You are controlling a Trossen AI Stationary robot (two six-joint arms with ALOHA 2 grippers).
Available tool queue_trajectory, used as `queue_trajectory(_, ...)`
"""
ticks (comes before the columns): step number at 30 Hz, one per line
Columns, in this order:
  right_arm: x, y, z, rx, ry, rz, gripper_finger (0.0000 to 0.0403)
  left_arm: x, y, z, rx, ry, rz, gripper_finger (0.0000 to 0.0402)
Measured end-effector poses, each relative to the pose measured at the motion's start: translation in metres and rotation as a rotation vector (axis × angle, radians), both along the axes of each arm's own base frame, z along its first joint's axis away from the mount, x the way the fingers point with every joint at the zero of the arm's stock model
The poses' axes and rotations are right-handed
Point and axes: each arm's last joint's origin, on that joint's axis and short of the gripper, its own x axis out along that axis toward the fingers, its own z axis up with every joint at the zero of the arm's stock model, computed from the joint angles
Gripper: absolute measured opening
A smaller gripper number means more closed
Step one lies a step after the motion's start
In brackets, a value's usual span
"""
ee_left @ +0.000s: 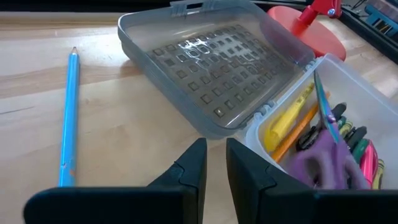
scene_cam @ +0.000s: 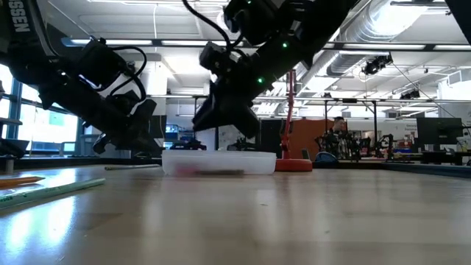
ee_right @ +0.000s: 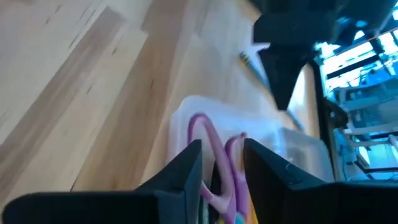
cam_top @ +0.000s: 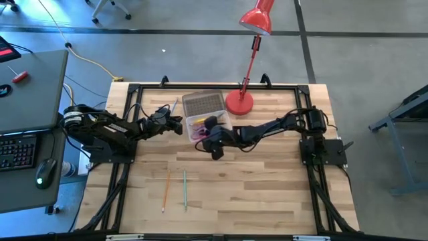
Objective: Pick & place school supplies into a supply box
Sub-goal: Put the blue pencil into the black supply box
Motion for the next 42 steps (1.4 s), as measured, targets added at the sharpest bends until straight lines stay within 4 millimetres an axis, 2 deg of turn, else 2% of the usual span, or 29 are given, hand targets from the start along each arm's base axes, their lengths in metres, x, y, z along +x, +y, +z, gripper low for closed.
queue_trajectory(4,0.004,0.003,0.007,-0.030,-0.065,-0.031,0.0107,0.000,0.000,0.000,0.000,0.000,-0.001,0.0092)
queue_trajectory(7,0.006,0.014,0.018,-0.078,-0.083,-0.077,0.0106,0.000,0.000,0.000,0.000,0.000,-0.001,0.0092)
queue_trajectory(12,0.007,0.051,0.047,-0.111,-0.063,-0.052,0.0099,0.000,0.000,0.000,0.000,0.001,-0.001,0.0092)
queue_trajectory(15,-0.001,0.074,0.056,-0.072,0.001,0.020,0.0095,0.000,0.000,0.000,0.001,-0.001,-0.001,0.0092)
queue_trajectory(20,-0.013,0.106,0.068,0.031,-0.001,0.087,0.0095,0.000,0.000,0.000,0.000,0.001,-0.001,0.0092)
queue_trajectory(27,-0.022,0.128,0.067,0.052,0.013,0.105,0.0094,0.000,0.000,0.000,-0.005,-0.002,-0.011,0.0092)
queue_trajectory(36,-0.039,0.140,0.054,0.117,0.138,0.003,0.0094,0.002,0.000,0.002,-0.001,-0.025,-0.018,0.0092)
queue_trajectory(42,-0.043,0.148,0.053,0.150,0.147,-0.009,0.0094,0.002,0.000,0.004,0.010,-0.043,-0.011,0.0092)
